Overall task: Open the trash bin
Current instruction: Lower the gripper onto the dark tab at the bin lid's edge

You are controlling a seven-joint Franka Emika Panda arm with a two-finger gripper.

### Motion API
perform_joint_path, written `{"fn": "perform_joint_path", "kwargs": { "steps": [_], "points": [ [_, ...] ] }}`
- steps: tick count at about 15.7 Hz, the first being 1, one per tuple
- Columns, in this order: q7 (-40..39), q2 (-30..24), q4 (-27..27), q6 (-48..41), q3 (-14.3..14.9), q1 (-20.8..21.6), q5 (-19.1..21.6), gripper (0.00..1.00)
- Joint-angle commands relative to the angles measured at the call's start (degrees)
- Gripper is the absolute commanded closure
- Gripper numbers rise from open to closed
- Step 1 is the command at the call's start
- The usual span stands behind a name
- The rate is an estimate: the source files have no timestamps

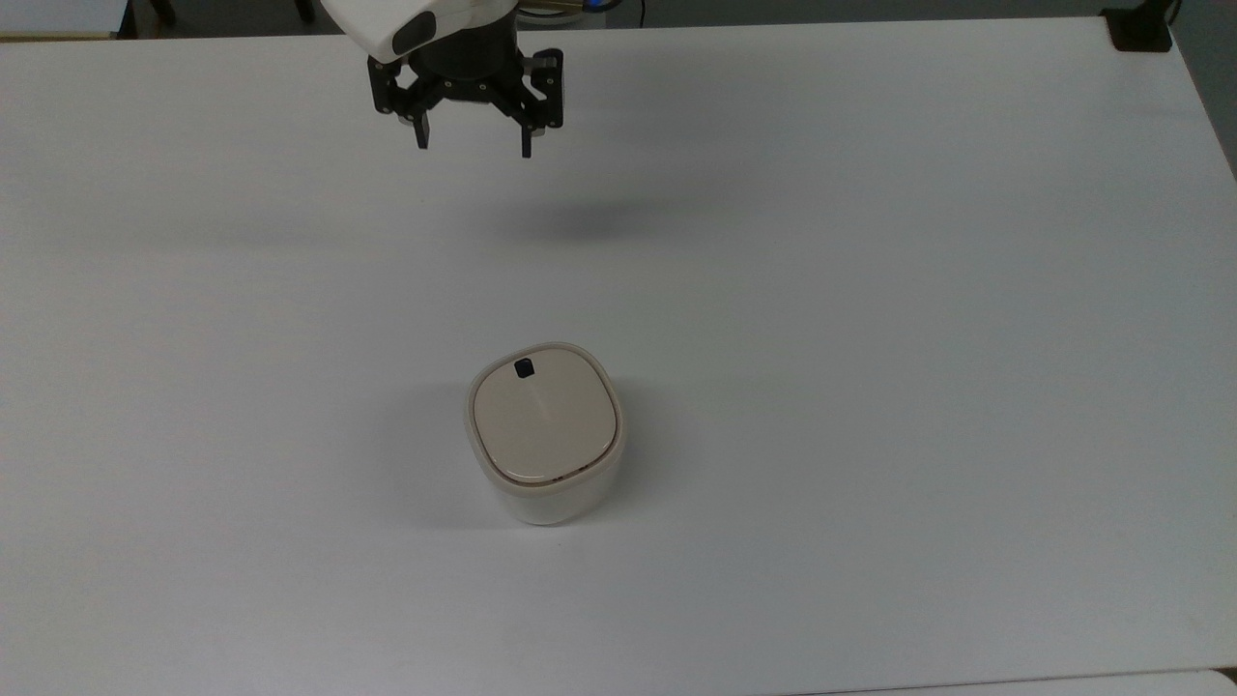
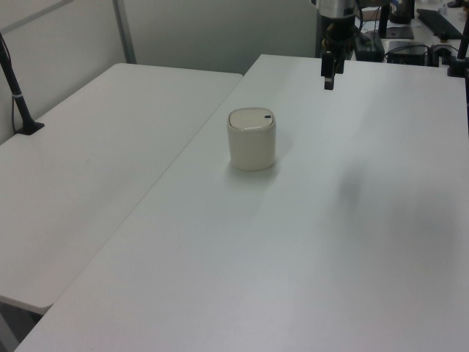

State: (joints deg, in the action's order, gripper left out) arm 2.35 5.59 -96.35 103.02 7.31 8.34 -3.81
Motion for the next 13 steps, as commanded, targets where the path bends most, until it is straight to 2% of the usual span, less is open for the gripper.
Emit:
{"fn": "perform_joint_path", "kwargs": {
  "steps": [1,3,9,13],
  "points": [
    [-1.82,1.0,0.11,5.94,-0.2,-0.17,3.1,1.0],
    [-3.66,3.45,0.2,14.1,-0.2,-0.08,4.42,1.0],
    [-3.05,14.34,6.7,30.37,-0.2,0.54,4.78,1.0],
    [-3.23,18.66,7.67,31.89,-0.2,1.67,4.43,1.0]
  ]
}}
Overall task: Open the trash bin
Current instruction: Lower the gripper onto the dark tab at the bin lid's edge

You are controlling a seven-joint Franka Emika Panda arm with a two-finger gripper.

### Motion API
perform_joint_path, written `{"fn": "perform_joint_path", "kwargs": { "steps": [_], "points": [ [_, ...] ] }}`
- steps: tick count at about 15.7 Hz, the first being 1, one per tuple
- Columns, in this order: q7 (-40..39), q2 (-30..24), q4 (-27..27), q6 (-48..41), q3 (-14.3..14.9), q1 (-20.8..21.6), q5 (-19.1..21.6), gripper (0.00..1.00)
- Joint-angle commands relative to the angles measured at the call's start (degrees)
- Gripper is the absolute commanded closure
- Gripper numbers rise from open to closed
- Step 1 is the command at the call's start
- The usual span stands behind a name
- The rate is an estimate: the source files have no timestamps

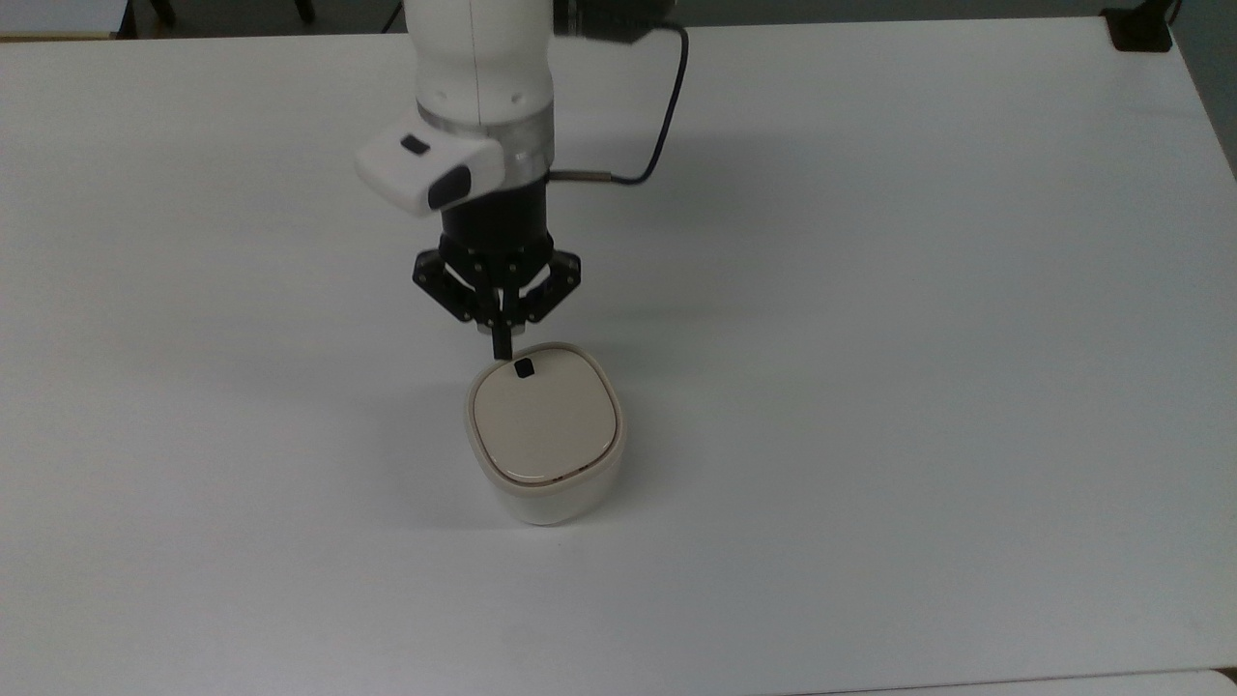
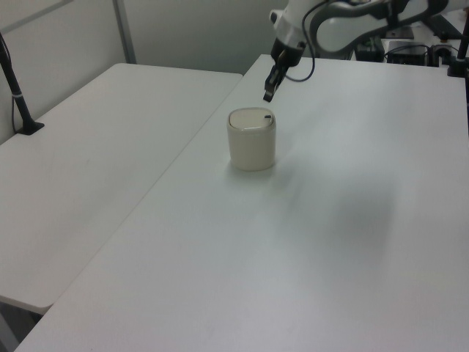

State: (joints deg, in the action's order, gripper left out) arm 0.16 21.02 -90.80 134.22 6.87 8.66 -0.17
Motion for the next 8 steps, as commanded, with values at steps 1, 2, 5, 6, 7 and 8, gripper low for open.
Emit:
{"fn": "perform_joint_path", "kwargs": {
  "steps": [1,2,5,6,7,8],
  "points": [
    [-1.04,3.93,2.12,0.78,0.25,1.44,0.7,1.0],
    [-1.04,4.37,2.12,0.78,0.25,1.53,0.78,1.0],
    [-1.04,5.25,1.94,0.69,0.25,2.06,0.52,1.0],
    [-1.04,5.34,1.85,0.69,0.25,2.15,0.43,1.0],
    [-1.04,5.35,1.85,0.69,0.25,2.15,0.61,1.0],
    [-1.04,5.0,1.85,0.61,0.25,2.15,1.04,1.0]
  ]
}}
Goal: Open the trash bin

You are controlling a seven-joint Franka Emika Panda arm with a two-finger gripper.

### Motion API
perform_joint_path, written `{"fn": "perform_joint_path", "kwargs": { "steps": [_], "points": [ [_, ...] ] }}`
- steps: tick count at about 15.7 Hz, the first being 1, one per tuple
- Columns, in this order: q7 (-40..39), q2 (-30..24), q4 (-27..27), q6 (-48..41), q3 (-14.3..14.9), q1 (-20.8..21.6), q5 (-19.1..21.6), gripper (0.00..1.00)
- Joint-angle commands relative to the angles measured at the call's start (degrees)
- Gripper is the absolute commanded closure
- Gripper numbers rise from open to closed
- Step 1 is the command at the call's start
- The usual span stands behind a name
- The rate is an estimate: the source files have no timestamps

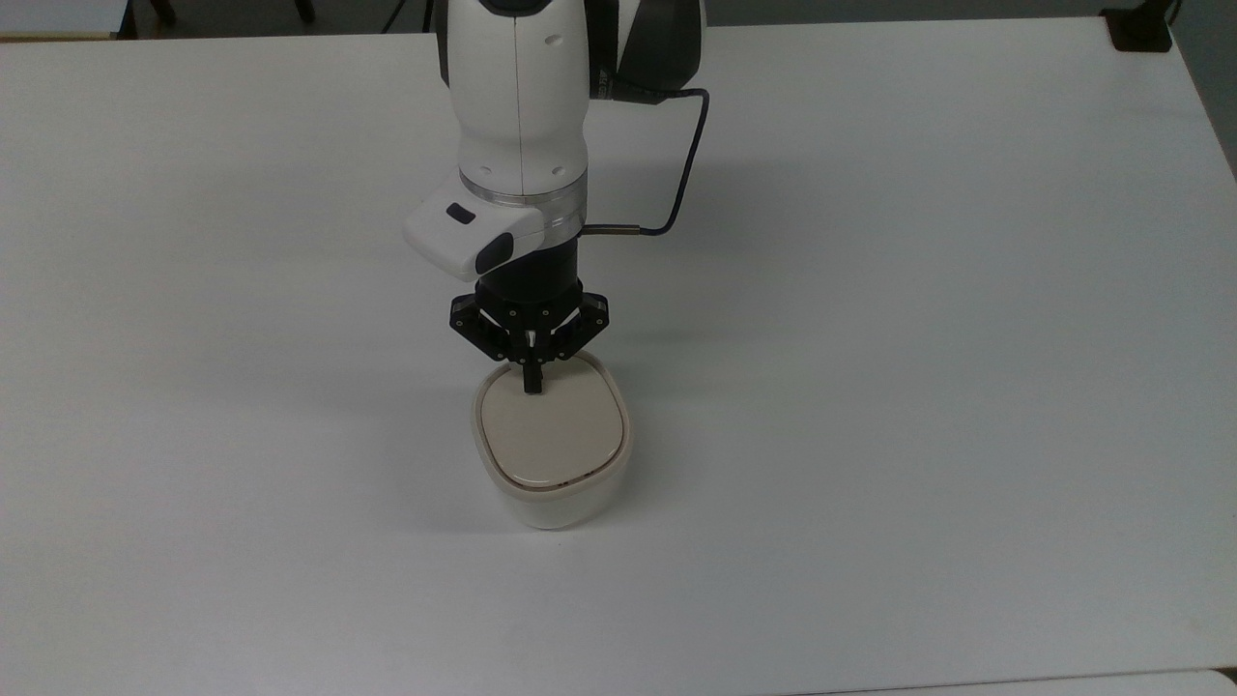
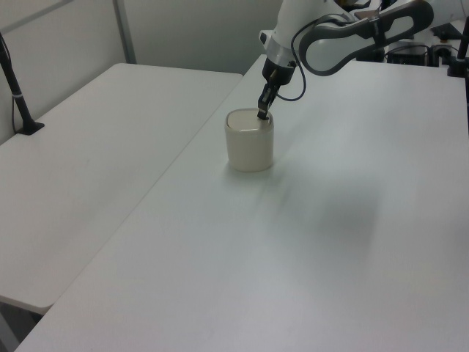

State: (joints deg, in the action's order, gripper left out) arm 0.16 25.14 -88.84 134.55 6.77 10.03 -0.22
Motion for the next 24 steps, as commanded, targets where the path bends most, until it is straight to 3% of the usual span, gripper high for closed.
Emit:
{"fn": "perform_joint_path", "kwargs": {
  "steps": [1,3,4,5,6,7,8,13,17,24],
  "points": [
    [-0.95,-0.25,-0.19,-0.34,0.35,0.78,1.09,1.0],
    [-1.04,-4.99,-1.67,-4.71,0.35,0.6,1.18,0.97],
    [-1.12,-7.36,-2.12,-8.83,0.35,0.43,1.18,0.88],
    [-1.12,-9.38,-2.21,-13.22,0.35,0.34,1.1,0.74],
    [-1.04,-11.06,-2.3,-17.7,0.35,0.16,1.09,0.49],
    [-0.86,-12.73,-2.56,-22.1,0.44,0.07,1.09,0.18],
    [-1.04,-14.4,-3.26,-25.88,0.44,-0.1,0.92,0.0],
    [0.53,-21.35,-6.52,-36.19,0.44,-1.42,0.48,0.0],
    [8.36,-21.53,-6.87,-37.43,0.44,-1.51,0.39,0.0],
    [8.19,-21.53,-6.34,-37.17,0.53,-1.51,0.39,0.0]
  ]
}}
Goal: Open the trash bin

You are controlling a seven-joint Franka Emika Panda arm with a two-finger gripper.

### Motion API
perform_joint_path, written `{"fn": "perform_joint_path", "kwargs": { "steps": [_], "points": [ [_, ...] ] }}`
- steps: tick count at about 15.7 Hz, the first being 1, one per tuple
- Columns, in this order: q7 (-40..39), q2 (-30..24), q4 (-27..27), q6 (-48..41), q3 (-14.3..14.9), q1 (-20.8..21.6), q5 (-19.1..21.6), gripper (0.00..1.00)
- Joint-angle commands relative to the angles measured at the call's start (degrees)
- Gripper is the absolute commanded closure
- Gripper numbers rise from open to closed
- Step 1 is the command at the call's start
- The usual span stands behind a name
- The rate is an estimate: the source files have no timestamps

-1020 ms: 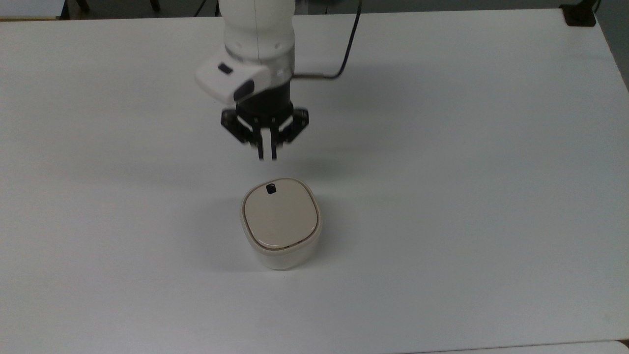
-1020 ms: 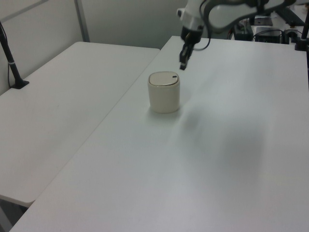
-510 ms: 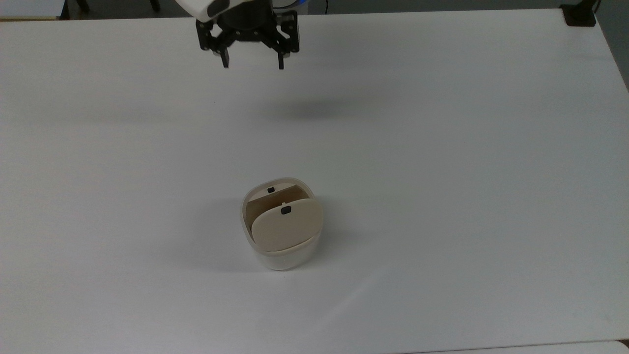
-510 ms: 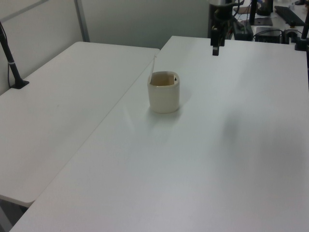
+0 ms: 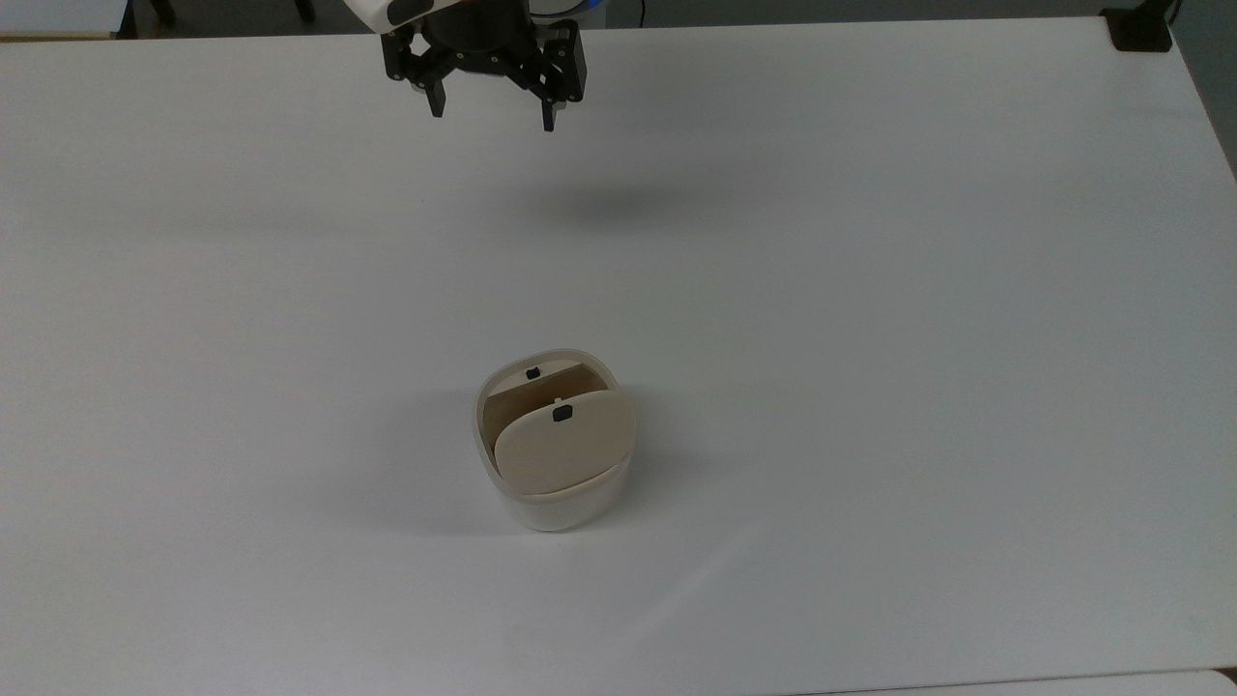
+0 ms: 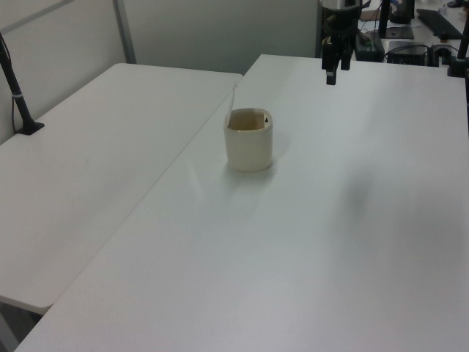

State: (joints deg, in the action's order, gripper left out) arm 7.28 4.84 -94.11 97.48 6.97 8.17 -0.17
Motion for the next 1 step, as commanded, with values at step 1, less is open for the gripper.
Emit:
{"fn": "perform_joint_path", "kwargs": {
  "steps": [1],
  "points": [
    [1.07,-1.23,-0.99,-0.09,0.33,0.35,0.35,0.0]
  ]
}}
